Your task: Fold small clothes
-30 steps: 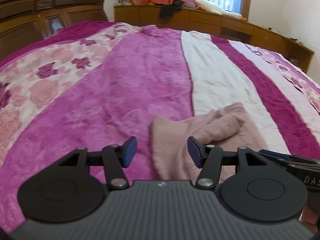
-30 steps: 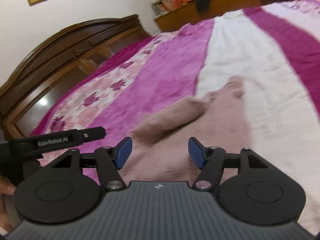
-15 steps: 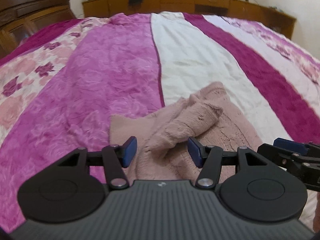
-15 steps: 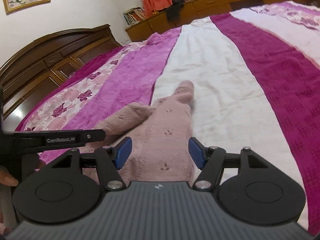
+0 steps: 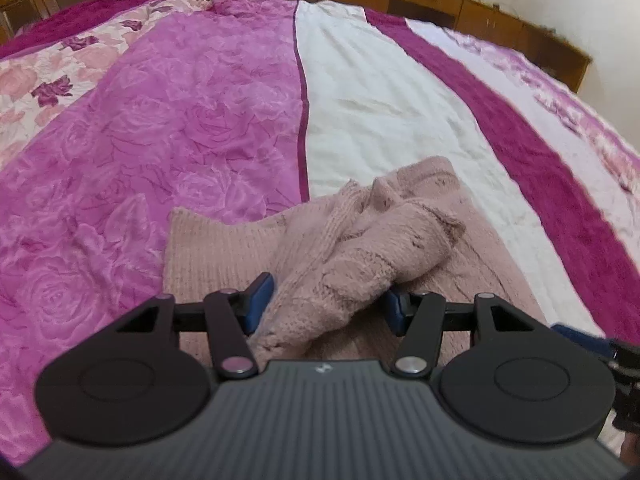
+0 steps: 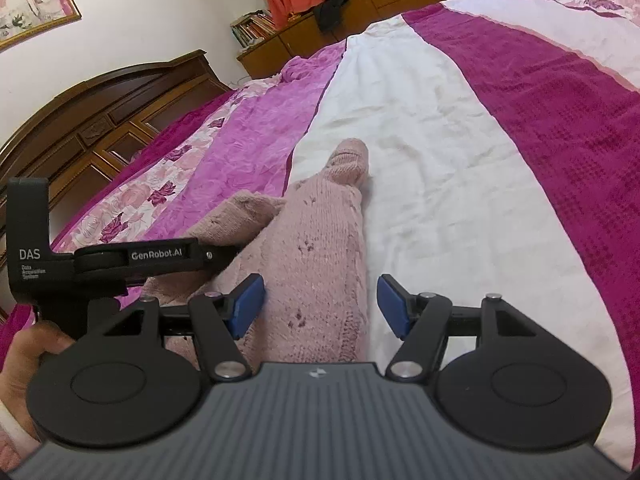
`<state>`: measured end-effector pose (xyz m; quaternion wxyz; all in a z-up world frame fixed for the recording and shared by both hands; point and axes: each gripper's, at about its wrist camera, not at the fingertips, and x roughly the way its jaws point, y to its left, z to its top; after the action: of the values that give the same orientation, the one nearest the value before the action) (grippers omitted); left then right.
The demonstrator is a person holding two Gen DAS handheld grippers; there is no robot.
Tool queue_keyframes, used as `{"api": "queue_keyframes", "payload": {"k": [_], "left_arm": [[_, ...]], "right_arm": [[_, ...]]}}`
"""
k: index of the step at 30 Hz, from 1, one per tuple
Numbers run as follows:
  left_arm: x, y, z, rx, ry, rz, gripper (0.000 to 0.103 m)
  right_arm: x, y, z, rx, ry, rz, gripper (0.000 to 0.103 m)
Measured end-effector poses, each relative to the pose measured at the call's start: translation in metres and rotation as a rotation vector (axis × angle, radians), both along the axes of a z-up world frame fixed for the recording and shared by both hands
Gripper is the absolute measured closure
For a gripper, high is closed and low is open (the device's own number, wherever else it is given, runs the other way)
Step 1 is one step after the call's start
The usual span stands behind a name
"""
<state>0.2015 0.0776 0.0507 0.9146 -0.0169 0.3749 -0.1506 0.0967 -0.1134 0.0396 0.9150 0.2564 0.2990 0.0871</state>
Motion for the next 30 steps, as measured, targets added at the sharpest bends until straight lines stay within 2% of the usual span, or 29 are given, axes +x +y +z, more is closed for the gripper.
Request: {"api": "queue_keyframes", "payload": {"k": [2,3,5,8,10,13,18,25,30], "left_arm": [[0.001,0.004,-0.001,-0.032,-0.014,-0.009,0.079],[0.000,0.008,0.001,-0.053,-0.017,-0.004,0.083],[-0.003,0.018,0.008,-0.108,-0.040,0.028,0.084],[-0.011,0.043,0.018,-0.163,-0.091,0.127,0.084],[-0.002,0.062,0.011,-0.216,-0.026,0.179,0.084],[0.014,0.082,-0.011,-0.256,0.086,0.244,0.080],[0.012,0.089,-0.013,-0.314,0.060,0.237,0.075],[-0.001,0.102,-0.001,-0.343,0.050,0.230,0.075],[-0.033,0.098,0.008,-0.311,0.051,0.161,0.073]], "right_arm": [[0.001,0.000,-0.001,0.008,0.004,-0.001,0.033],[0.001,0.000,-0.002,0.010,0.005,0.000,0.033],[0.003,0.002,-0.001,0.013,0.007,0.006,0.033],[0.005,0.006,0.000,0.012,0.000,0.025,0.033],[0.006,0.011,0.000,0.004,-0.002,0.036,0.033],[0.006,0.019,-0.001,-0.012,-0.005,0.045,0.032],[0.006,0.025,-0.001,-0.042,-0.006,0.053,0.031],[0.004,0.024,-0.001,-0.039,-0.003,0.058,0.031],[0.003,0.024,-0.001,-0.033,0.000,0.054,0.031]]}}
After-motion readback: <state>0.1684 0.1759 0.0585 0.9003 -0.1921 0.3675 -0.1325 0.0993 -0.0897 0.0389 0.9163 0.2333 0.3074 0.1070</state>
